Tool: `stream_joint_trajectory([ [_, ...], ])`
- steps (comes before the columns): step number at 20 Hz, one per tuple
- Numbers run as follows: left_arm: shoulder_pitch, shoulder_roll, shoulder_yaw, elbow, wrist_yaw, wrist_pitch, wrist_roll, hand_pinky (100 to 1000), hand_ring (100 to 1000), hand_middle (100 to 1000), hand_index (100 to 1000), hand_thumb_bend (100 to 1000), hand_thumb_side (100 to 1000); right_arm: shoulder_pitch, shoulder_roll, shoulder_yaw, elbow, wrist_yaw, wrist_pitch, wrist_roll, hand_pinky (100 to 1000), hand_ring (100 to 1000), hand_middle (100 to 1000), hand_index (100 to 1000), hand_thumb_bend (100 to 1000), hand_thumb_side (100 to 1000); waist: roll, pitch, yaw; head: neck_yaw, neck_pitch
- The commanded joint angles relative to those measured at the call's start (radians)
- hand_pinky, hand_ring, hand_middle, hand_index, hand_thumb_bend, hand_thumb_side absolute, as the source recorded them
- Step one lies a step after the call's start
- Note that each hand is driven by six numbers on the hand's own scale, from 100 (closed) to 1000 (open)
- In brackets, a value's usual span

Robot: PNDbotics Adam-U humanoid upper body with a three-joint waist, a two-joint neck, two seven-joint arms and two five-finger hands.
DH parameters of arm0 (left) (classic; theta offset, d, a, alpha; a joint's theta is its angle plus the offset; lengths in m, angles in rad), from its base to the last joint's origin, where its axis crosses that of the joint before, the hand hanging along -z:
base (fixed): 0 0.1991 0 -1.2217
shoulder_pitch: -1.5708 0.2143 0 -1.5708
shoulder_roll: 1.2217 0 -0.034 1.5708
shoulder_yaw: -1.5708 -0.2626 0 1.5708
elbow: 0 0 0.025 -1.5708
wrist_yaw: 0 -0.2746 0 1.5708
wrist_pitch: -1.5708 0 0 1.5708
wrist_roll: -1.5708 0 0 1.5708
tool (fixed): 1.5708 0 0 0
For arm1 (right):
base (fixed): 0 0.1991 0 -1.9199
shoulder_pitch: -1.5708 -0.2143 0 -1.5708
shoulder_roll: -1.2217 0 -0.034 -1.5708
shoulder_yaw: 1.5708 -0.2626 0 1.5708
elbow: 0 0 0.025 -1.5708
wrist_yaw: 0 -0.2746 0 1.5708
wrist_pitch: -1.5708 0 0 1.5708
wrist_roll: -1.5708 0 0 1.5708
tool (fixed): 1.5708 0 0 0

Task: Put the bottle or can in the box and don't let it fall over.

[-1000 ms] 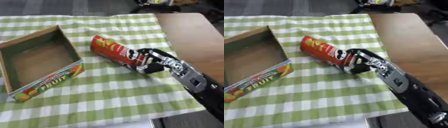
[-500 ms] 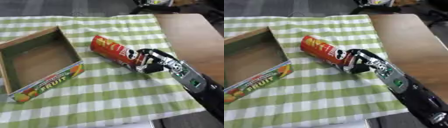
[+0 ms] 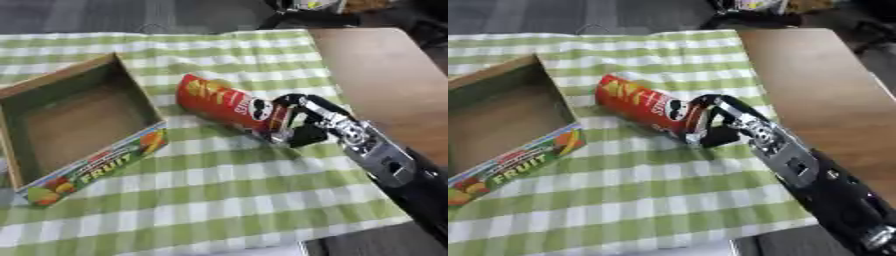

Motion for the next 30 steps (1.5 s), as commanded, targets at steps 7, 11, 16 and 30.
stream_joint_trajectory([
  [7, -0.013, 0.020, 0.011, -0.019, 0.002, -0.005, 0.003, 615, 621, 554, 707, 100, 686, -0.016, -0.043, -0.025, -0.043, -0.025, 0.008, -0.019, 100, 168, 129, 429, 350, 100, 0.014, 0.004, -0.002, 0.000, -0.005],
  [11, -0.013, 0.020, 0.012, -0.020, 0.003, -0.005, 0.004, 615, 621, 554, 707, 100, 686, -0.020, -0.046, -0.031, -0.053, -0.036, 0.012, -0.032, 100, 163, 124, 426, 352, 100, 0.014, 0.004, -0.002, -0.001, -0.005],
  [16, -0.013, 0.020, 0.011, -0.019, 0.003, -0.004, 0.003, 615, 620, 553, 707, 100, 685, -0.020, -0.048, -0.036, -0.063, -0.050, 0.019, -0.058, 100, 145, 113, 413, 357, 100, 0.014, 0.004, -0.003, -0.001, -0.005],
  [30, -0.013, 0.022, 0.014, -0.020, 0.003, -0.005, 0.004, 613, 618, 552, 707, 100, 680, -0.011, -0.051, -0.037, -0.081, -0.069, -0.003, -0.108, 100, 100, 100, 268, 379, 100, 0.016, 0.004, -0.003, 0.000, -0.006],
])
